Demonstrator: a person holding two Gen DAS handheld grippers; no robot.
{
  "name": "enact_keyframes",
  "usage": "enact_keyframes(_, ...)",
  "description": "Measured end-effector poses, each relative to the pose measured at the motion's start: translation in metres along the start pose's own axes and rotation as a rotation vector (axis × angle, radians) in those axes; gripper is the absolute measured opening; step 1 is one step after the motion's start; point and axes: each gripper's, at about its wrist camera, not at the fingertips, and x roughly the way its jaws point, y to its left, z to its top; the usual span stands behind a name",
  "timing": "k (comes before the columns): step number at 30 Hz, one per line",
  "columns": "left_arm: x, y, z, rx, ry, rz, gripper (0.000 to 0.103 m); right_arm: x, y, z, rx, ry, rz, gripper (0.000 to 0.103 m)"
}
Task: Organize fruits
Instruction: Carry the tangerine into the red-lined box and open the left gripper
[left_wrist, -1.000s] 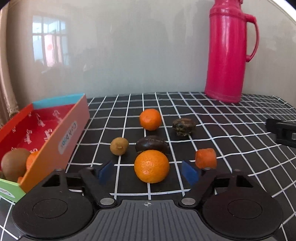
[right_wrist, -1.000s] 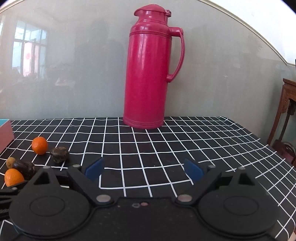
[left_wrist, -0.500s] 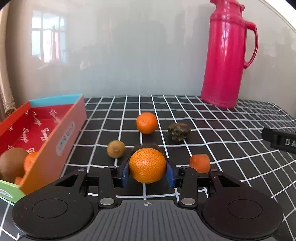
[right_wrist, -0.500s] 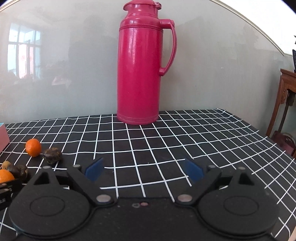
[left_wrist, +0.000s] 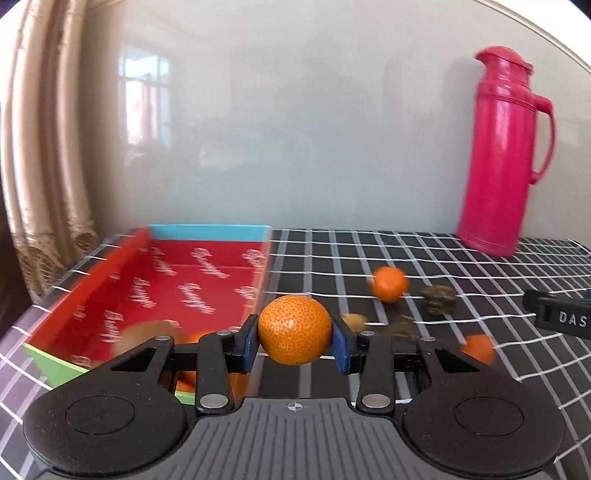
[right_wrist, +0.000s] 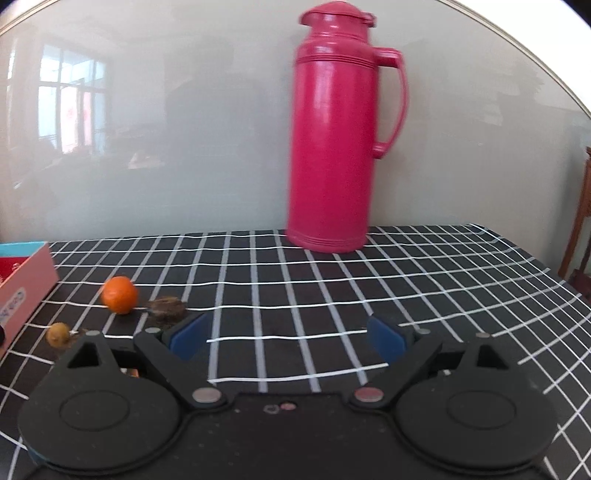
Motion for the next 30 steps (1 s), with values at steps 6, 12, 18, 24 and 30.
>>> enact_keyframes(6, -0.007, 0.019, 0.001, -0.013, -0.043, 0.006, 0.041, 0.000, 0.027, 0.000, -0.027, -0.003, 0.038, 0.093)
enact_keyframes(12, -0.008, 0.049, 0.005, -0.041, -0.066, 0.082, 0.041, 0.002, 0.048, 0.001, -0.047, -0.004, 0.071, 0.093)
enact_keyframes(18, -0.001, 0.087, 0.005, -0.081, -0.048, 0.201, 0.041, 0.004, 0.056, 0.002, -0.057, -0.003, 0.089, 0.093)
enact_keyframes(24, 0.005, 0.114, -0.001, -0.088, -0.012, 0.304, 0.041, 0.003, 0.058, 0.001, -0.063, -0.005, 0.097, 0.093)
enact_keyframes(30, -0.001, 0.115, -0.002, -0.081, -0.034, 0.324, 0.066, 0.001, 0.055, 0.002, -0.064, -0.007, 0.097, 0.093)
